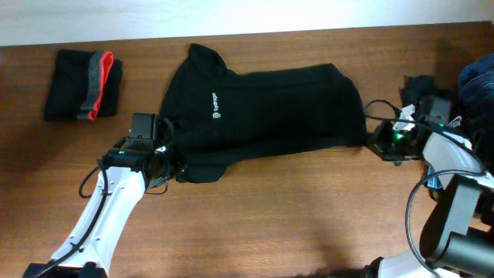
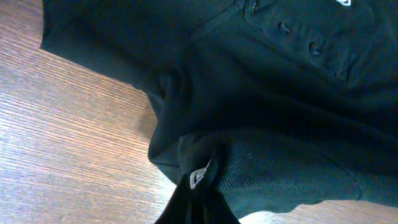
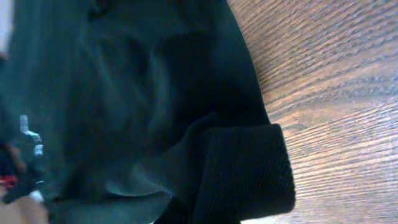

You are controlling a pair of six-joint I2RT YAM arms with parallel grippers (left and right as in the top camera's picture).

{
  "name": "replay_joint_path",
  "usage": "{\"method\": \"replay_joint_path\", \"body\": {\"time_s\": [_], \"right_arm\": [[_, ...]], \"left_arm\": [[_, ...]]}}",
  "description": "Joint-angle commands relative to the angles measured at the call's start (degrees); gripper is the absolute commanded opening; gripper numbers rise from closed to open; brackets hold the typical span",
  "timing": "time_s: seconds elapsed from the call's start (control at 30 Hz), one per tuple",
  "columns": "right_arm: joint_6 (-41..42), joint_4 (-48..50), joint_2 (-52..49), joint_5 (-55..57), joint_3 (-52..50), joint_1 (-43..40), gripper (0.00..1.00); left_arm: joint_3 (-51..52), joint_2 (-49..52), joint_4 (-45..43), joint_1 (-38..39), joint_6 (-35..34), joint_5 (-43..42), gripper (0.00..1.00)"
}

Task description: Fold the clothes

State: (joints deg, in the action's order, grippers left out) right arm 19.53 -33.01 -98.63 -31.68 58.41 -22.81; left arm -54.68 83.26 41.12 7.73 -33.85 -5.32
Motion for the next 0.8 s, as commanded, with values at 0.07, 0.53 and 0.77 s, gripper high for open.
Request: {"method": "replay_joint_path", "body": {"time_s": [0.07,0.53,0.77], "right_arm": [[0.5,-2.0,-0.1,-7.4,1.7,-5.2,0.04],[-4.0,-3.6,-0.1,-7.1,1.8,-6.8,0.04],[-4.0,-3.6,-0.1,-7.1,1.8,-6.8,0.04]], "left_arm": [[-0.8,0.4,0.3,-0.7,0.7,1.9,0.01],[-0.8,0.4,1.4,-2.0,0.7,1.9,0.01],[-0.8,0.4,2.4,-4.9,0.7,0.2,0.01]]}}
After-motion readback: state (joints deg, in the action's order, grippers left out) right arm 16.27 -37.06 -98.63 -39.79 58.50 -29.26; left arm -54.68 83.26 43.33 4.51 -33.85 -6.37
